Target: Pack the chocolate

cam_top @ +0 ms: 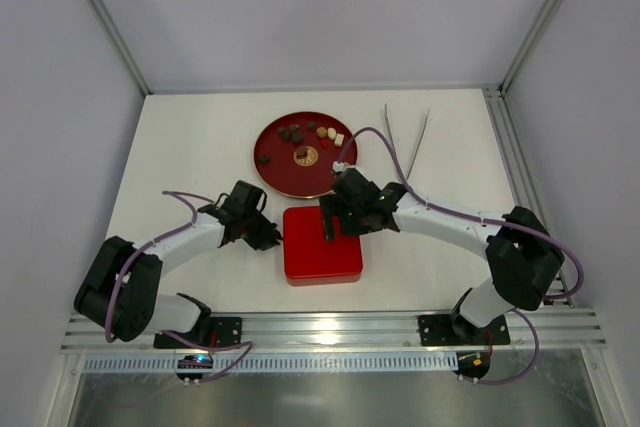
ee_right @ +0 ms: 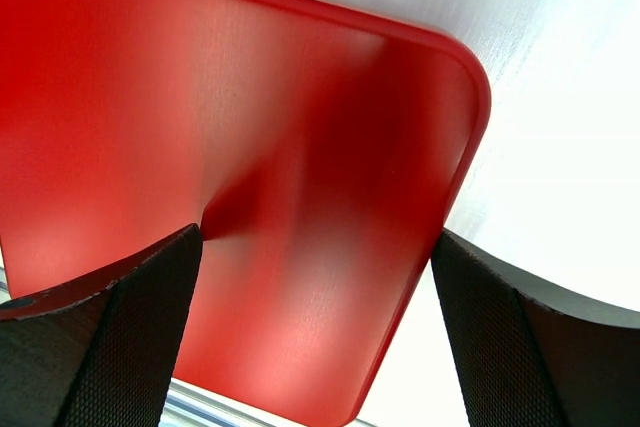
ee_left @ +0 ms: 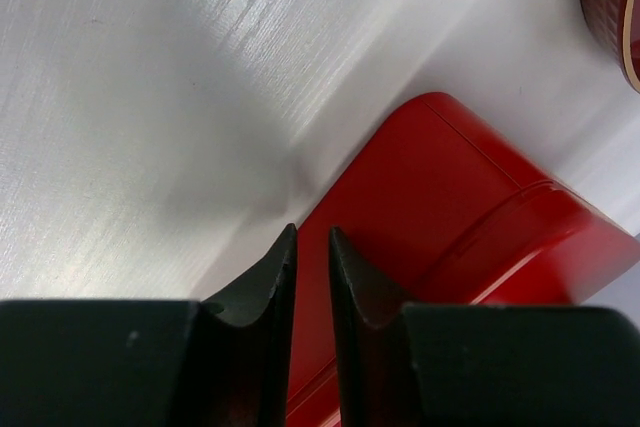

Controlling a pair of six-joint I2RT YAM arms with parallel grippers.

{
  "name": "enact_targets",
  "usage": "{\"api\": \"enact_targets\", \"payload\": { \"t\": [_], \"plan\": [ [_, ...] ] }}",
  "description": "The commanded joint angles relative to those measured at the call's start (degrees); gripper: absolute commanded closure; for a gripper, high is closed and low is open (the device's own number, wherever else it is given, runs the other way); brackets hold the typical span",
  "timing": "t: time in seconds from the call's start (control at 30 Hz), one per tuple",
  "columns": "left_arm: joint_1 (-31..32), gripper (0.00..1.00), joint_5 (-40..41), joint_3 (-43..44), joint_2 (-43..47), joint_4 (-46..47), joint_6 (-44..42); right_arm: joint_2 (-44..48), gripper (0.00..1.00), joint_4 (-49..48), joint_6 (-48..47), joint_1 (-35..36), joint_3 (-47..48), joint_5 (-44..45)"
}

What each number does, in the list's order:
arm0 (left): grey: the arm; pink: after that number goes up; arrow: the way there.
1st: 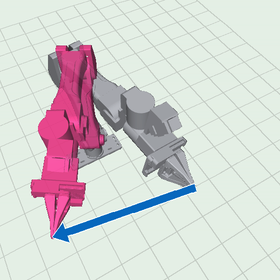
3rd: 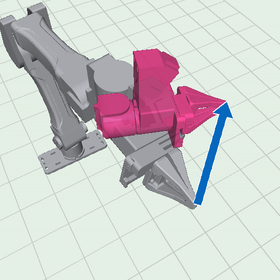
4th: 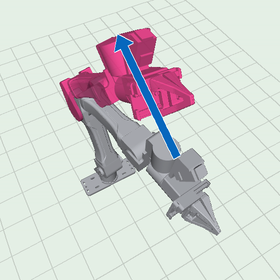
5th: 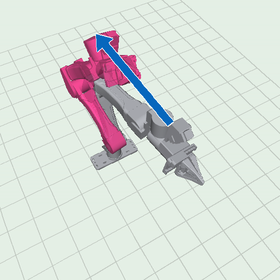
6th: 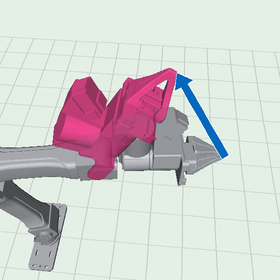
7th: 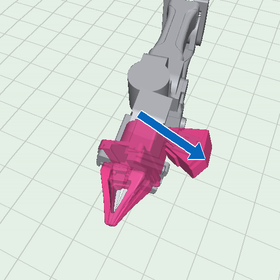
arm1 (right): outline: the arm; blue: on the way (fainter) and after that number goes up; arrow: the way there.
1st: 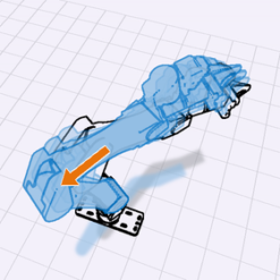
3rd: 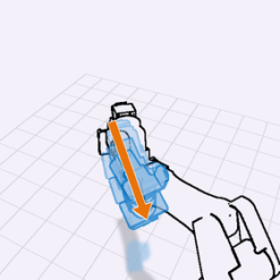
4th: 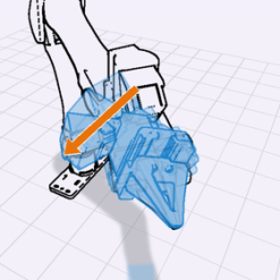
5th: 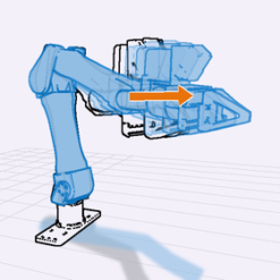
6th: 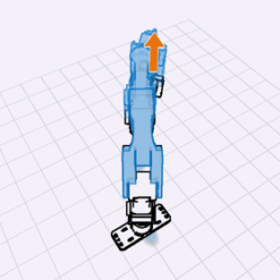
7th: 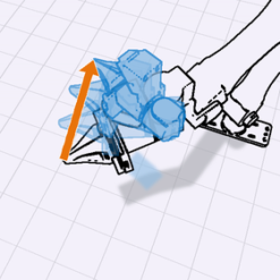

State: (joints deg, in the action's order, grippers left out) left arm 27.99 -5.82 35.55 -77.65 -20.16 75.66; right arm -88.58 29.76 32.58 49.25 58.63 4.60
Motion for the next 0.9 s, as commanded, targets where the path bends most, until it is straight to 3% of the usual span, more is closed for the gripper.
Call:
{"api": "enact_targets", "payload": {
  "t": [0.0, 0.57, 0.87],
  "plan": [
    [0.93, 0.81, -4.72, 1.63, 0.04, 4.43, -0.42, -2.21, 0.07, -2.6, -1.73, 0.41, 1.31, -0.21],
    [-2.05, 0.55, -1.64, 3.47, 4.43, -0.49, -8.68, -2.3, 0.07, -4.44, -4.8, -2.76, -0.36, -3.9],
    [-5.05, 0.47, -1.03, 5.76, 7.68, -3.13, -12.73, -2.21, 0.07, -5.41, -6.21, -3.99, -0.45, -7.06]
  ]
}}
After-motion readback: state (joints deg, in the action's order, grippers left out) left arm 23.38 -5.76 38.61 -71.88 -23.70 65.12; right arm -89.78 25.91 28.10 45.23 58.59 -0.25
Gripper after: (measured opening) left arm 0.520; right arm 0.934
